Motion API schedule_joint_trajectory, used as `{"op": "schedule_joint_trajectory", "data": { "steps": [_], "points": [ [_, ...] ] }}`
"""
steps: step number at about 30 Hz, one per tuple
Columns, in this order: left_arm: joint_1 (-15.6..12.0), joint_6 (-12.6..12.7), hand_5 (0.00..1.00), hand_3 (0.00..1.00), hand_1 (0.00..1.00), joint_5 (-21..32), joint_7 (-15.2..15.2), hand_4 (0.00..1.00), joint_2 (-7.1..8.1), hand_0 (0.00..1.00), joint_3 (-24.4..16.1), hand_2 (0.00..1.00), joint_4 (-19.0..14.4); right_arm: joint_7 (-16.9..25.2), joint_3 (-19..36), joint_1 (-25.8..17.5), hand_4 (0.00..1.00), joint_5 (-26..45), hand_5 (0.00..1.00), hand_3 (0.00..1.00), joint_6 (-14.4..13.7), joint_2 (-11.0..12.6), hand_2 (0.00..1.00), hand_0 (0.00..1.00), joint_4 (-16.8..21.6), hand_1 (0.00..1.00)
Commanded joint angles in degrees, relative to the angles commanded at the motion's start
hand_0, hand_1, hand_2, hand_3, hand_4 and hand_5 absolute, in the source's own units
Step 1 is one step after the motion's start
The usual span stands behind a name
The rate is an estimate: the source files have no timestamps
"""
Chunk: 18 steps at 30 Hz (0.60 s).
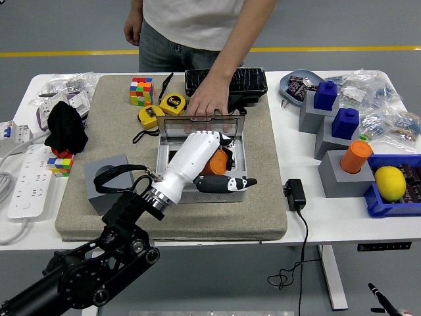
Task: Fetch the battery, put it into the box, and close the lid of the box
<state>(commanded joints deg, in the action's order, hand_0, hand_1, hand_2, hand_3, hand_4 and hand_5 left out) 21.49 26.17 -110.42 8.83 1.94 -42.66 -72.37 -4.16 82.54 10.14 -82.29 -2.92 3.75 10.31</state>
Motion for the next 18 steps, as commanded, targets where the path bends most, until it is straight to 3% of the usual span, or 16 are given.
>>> {"op": "schedule_joint_trajectory", "data": {
  "steps": [6,14,18],
  "points": [
    [1.84,0.89,0.440,0.002,0.002,0.61,0.81,0.998,-1.92,0.068,-0.22,0.002,5.17,-0.01,-0.24,0.17,0.998,0.13,0.970,0.709,-0.01,0.03,0.682,0.820,0.00,0.737],
    [4.10,1.62,0.451,0.002,0.002,0.57,1.29,0.998,-1.94,0.068,-0.52,0.002,9.83,-0.09,-0.38,0.15,0.998,0.06,0.970,0.709,0.02,0.09,0.682,0.820,0.00,0.737],
    [4.65,1.82,0.459,0.002,0.002,-0.03,1.23,0.998,-1.94,0.069,-0.65,0.002,10.06,-0.11,-0.47,0.12,0.998,0.01,0.972,0.709,0.05,0.12,0.682,0.820,0.00,0.737]
  ]
}}
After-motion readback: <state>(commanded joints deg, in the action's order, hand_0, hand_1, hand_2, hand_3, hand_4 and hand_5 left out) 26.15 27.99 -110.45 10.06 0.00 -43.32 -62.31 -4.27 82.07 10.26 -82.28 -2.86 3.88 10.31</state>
